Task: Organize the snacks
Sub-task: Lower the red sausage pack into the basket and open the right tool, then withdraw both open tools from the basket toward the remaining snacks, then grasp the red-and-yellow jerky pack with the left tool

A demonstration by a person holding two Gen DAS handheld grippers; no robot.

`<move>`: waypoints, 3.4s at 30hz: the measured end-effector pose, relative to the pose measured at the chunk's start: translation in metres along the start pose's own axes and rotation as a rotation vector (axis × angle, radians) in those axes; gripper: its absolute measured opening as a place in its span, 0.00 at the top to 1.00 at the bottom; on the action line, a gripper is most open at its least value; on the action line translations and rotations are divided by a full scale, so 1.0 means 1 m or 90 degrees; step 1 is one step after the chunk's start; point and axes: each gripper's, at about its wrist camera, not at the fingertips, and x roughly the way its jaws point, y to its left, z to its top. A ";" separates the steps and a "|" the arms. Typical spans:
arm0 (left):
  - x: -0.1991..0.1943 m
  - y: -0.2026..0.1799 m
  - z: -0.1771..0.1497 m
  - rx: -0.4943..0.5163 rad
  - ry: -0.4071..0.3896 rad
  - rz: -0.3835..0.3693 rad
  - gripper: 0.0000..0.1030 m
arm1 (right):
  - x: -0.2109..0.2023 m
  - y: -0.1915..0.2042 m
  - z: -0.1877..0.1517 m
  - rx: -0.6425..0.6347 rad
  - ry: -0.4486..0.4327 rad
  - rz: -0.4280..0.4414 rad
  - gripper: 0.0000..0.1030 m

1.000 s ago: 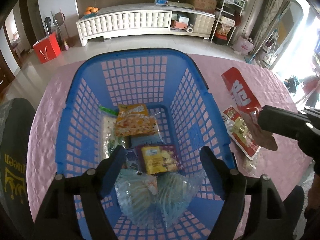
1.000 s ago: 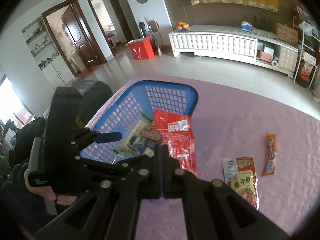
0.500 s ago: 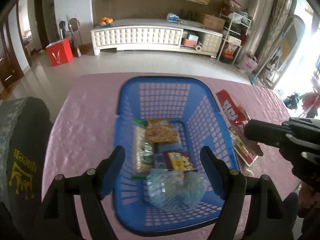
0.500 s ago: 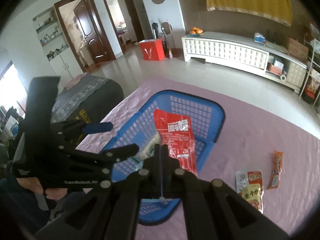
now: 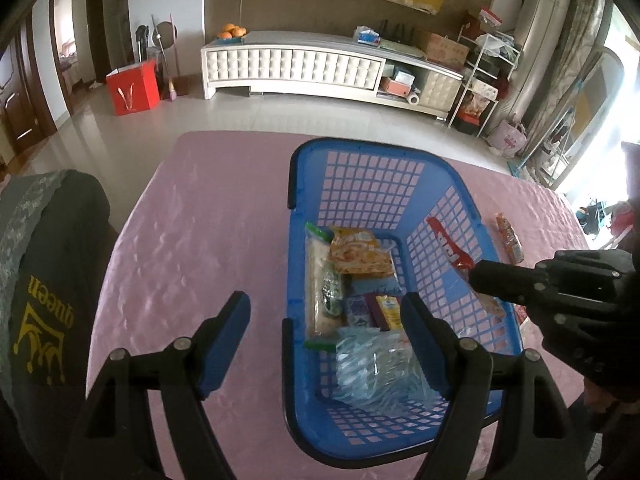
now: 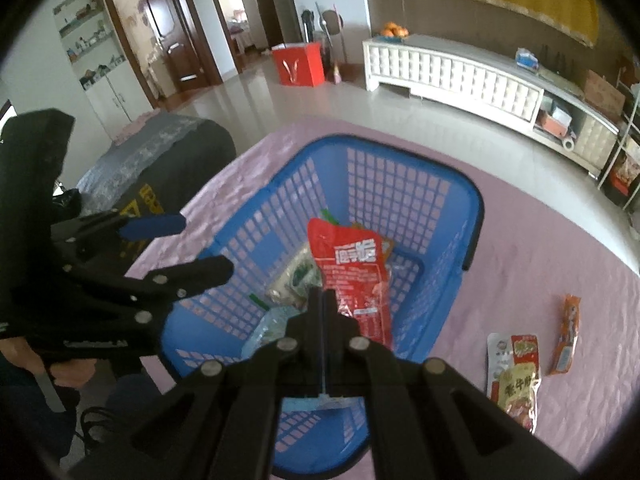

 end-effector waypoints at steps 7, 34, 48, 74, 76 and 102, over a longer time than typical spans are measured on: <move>0.000 -0.002 -0.007 0.005 0.005 -0.004 0.27 | 0.005 -0.002 -0.005 0.024 0.016 -0.006 0.98; -0.104 -0.046 -0.032 0.041 -0.081 -0.009 0.27 | -0.096 0.022 -0.030 0.028 -0.071 -0.048 0.17; -0.119 -0.123 -0.032 0.097 -0.102 -0.009 0.20 | -0.156 -0.015 -0.073 0.068 -0.121 -0.087 0.15; -0.004 -0.277 -0.041 0.205 0.024 -0.042 0.20 | -0.144 -0.161 -0.161 0.202 -0.044 -0.149 0.15; 0.009 -0.281 -0.041 0.201 0.041 -0.044 0.20 | -0.139 -0.172 -0.167 0.209 -0.037 -0.154 0.14; 0.188 -0.291 -0.002 0.016 0.184 -0.035 0.07 | -0.055 -0.286 -0.160 0.285 0.048 -0.180 0.15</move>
